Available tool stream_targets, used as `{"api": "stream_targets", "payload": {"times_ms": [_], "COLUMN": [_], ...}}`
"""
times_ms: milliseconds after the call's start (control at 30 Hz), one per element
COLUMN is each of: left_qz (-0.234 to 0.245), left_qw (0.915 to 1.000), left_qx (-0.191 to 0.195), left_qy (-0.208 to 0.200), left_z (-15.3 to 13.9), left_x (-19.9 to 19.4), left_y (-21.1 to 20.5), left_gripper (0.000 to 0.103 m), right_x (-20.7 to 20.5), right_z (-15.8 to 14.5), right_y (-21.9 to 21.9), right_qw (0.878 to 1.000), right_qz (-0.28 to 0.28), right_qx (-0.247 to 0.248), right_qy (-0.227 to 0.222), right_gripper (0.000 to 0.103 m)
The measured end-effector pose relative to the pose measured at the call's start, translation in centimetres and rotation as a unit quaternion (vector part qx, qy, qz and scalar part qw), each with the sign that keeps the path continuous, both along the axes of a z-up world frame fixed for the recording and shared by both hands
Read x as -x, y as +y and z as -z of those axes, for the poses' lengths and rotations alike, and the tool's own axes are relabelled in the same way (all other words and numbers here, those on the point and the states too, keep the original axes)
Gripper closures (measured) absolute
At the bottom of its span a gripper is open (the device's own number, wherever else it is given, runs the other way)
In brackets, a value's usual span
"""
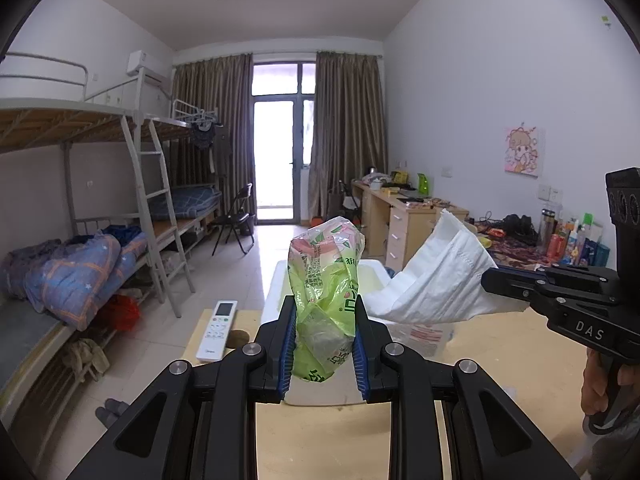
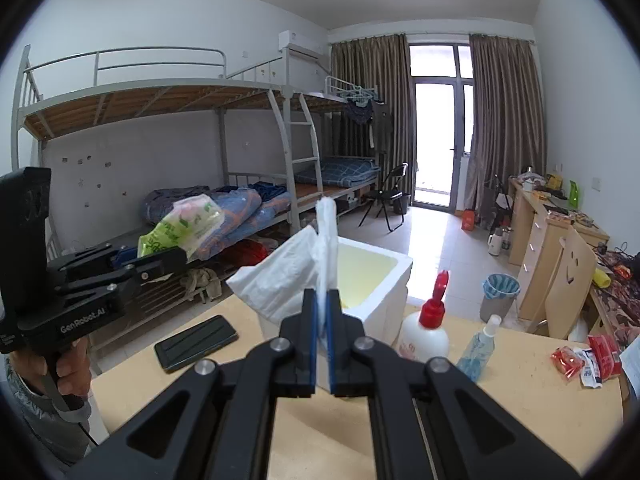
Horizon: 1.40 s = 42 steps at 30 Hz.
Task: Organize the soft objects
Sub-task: 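Carry the cloth over the foam box and open the right tool while the left tool carries the packet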
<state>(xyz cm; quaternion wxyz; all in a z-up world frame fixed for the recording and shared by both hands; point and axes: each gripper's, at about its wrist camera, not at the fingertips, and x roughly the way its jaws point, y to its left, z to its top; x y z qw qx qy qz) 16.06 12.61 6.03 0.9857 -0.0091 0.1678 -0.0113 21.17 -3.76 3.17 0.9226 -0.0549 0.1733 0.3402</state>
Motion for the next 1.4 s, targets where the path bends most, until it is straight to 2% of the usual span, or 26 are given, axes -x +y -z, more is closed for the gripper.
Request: {"api": "stream_targets", "payload": {"times_ms": [500,733,1200,1233,1300,1367,1400], "left_qz": [-0.017,-0.025,-0.041,-0.042,-0.043,-0.043,-0.045], "left_qw": [0.9998,0.9996,0.9990,0.9989,0.9989,0.9988,0.9988], "left_qx": [-0.002,0.001,-0.001,0.000,0.000,-0.001,-0.001], "left_qy": [0.009,0.014,0.019,0.020,0.020,0.021,0.022], "left_z": [0.6,1.1,0.8,0.8,0.9,1.0,1.0], "left_x": [-3.4,-3.8,-3.6,-3.5,-3.4,-3.3,-3.3], "left_y": [1.4,2.0,1.7,1.6,1.7,1.6,1.6], "left_gripper": [0.077,0.077,0.077,0.077,0.077,0.077,0.077], "right_x": [-5.1,-7.7,-9.3,-9.3,-9.4,-9.3,-9.0], "right_z": [0.4,1.2,1.7,1.7,1.7,1.7,1.7], "right_y": [3.4,5.0,6.5,6.6,7.0,7.3,7.3], "right_qw": [1.000,0.999,0.998,0.998,0.997,0.997,0.998], "right_qz": [-0.004,-0.009,0.000,0.002,0.004,0.005,0.010], "right_qx": [0.016,0.020,0.031,0.032,0.033,0.037,0.037], "right_qy": [0.021,0.047,0.063,0.063,0.067,0.066,0.058], "right_gripper": [0.097,0.097,0.096,0.094,0.083,0.056,0.049]}}
